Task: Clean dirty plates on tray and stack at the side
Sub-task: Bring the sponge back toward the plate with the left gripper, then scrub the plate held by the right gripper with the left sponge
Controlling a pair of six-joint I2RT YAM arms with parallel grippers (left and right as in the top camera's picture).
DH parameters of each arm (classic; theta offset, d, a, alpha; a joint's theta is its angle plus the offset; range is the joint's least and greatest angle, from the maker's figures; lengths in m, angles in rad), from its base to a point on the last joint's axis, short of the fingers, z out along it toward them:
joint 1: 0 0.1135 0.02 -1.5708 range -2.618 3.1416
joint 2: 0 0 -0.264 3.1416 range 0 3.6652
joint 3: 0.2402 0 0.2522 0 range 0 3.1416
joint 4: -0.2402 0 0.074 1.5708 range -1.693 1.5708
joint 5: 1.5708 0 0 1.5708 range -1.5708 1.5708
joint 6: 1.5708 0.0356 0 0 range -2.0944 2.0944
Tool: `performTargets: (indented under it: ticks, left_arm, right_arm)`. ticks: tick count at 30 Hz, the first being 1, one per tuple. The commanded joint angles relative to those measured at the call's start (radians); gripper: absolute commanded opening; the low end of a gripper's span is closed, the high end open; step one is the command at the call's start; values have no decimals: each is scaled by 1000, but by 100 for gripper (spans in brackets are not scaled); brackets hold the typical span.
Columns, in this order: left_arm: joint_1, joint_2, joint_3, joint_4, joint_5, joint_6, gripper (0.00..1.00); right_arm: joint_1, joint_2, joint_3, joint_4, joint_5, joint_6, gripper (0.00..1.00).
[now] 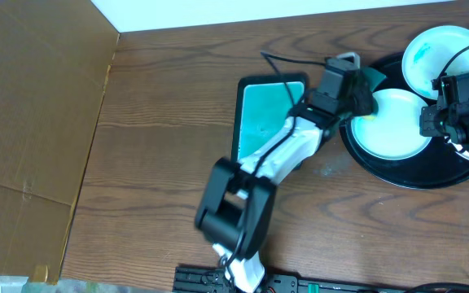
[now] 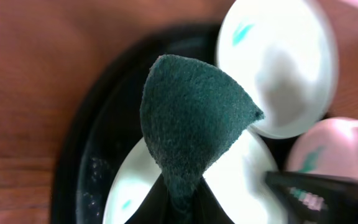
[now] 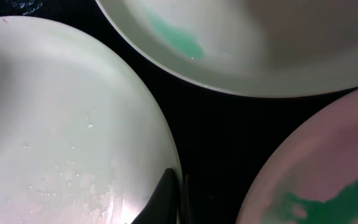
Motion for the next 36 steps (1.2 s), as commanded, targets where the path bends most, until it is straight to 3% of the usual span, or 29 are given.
performTargets:
  ticks: [1,4,7,15,18,27,36]
  left_arm:
    - [-11,67,-8,23,6,-9,7]
    - [-21,126,-8,56,6,7,7]
    - [-34,181,-8,111,10,121,7]
    - [-41,213,-8,138,-42,249,7]
    - [-40,213,-8,175,-101,255,7]
    - [-66,213,-8,315,-40,267,7]
    - [-55,237,-9,330,-44,494,7]
  right_arm:
    - [-2,46,-2,-1,40,16,1]
    - [-2,46,-2,0,40,16,1]
    - [-2,46,-2,-1,40,16,1]
    - [-2,46,-2,-1,40,16,1]
    - [-2,46,-2,-1,40,16,1]
    - [-2,46,-2,-4,39,16,1]
    - [-2,46,-2,-12,39,16,1]
